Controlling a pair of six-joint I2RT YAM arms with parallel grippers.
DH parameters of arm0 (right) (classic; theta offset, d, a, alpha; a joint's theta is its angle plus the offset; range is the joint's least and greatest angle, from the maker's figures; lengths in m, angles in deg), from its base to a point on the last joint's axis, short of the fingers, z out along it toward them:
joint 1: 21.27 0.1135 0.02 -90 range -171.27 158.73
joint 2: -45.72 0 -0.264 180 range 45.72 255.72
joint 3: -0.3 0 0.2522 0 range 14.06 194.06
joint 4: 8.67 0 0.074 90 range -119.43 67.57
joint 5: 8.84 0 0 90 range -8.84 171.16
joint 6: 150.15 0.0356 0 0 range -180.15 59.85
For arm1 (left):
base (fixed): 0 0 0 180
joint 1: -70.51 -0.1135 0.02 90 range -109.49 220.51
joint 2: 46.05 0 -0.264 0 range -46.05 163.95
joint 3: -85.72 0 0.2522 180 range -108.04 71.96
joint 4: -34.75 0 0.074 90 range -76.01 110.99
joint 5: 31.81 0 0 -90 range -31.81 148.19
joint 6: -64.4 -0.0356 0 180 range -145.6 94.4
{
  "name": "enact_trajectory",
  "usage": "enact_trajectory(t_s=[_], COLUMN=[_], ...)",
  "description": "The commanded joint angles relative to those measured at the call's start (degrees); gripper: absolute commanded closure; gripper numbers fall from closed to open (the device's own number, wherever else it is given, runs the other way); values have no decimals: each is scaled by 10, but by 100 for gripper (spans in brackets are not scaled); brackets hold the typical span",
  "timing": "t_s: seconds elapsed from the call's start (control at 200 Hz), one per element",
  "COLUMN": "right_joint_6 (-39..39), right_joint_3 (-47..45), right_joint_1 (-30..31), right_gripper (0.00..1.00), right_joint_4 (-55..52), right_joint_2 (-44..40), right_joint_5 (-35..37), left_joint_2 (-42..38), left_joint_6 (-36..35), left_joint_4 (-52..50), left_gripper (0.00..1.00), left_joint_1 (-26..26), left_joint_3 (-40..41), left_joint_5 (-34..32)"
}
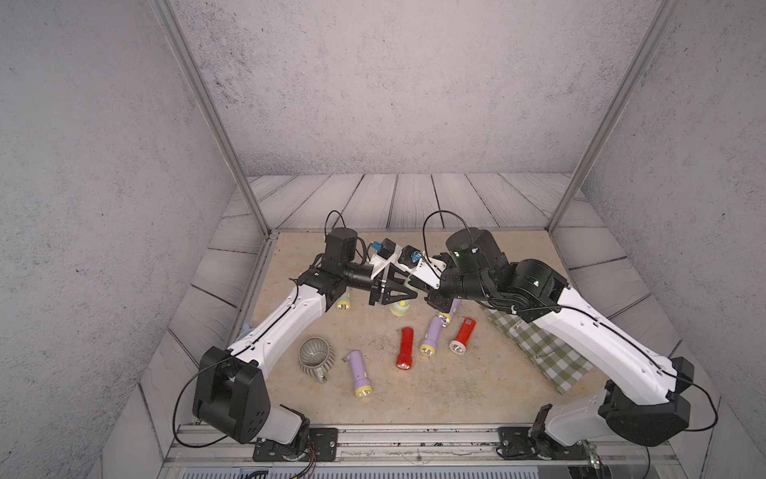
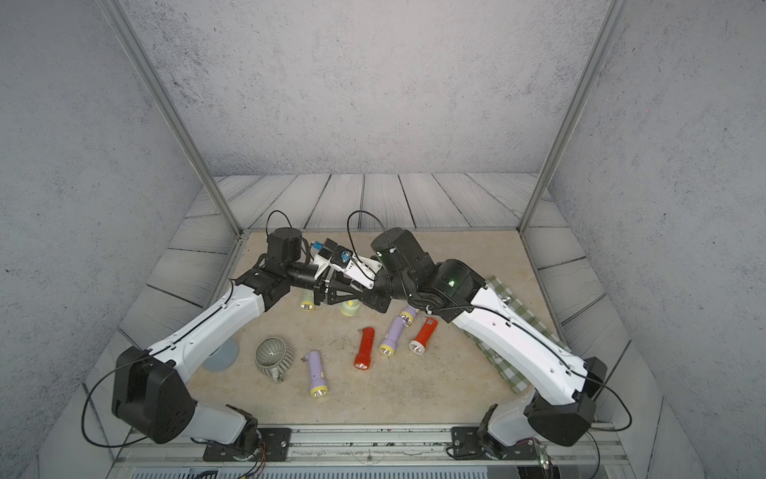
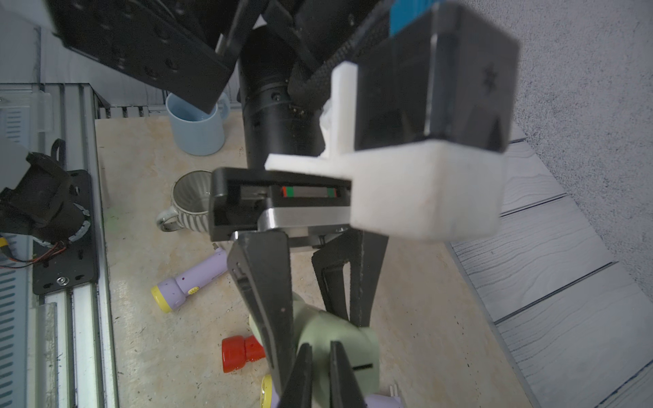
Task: Close the plug at the bottom of the flashlight
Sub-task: Close the plug of the flashlight.
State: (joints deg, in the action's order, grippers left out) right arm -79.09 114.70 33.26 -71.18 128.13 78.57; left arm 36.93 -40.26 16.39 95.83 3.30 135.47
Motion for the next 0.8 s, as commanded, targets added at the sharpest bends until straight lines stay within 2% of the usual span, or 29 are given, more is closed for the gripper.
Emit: enact_trajectory(t_s=[0.0, 0.135, 0.41, 0.59, 0.686, 0.796], right_joint_6=[10, 17, 24, 25, 32, 35], right_joint_3=[1, 5, -5, -46, -68, -83], right_joint_1=[13, 13, 12, 12, 11, 8], right_gripper=[92, 98, 95, 89, 86, 82], right_joint_4=[-56, -58, -15, 25, 37, 26], right_joint_2=[12, 2, -74, -131, -140, -136], right_joint_5=[-48, -78, -123, -43, 4, 9], left_joint_2=[-4, 0, 2, 3, 3, 9], left_joint_6=[18, 27, 29, 30, 60, 129], left_joint_4=[40, 48, 51, 52, 68, 115], left_gripper=[100, 100, 100, 100, 100, 100], left_joint_1=[-8, -10, -11, -11, -11, -11], left_joint_3=[-24, -24, -22, -21, -20, -14], left_joint_5=[-3, -6, -9, -22, -79, -180])
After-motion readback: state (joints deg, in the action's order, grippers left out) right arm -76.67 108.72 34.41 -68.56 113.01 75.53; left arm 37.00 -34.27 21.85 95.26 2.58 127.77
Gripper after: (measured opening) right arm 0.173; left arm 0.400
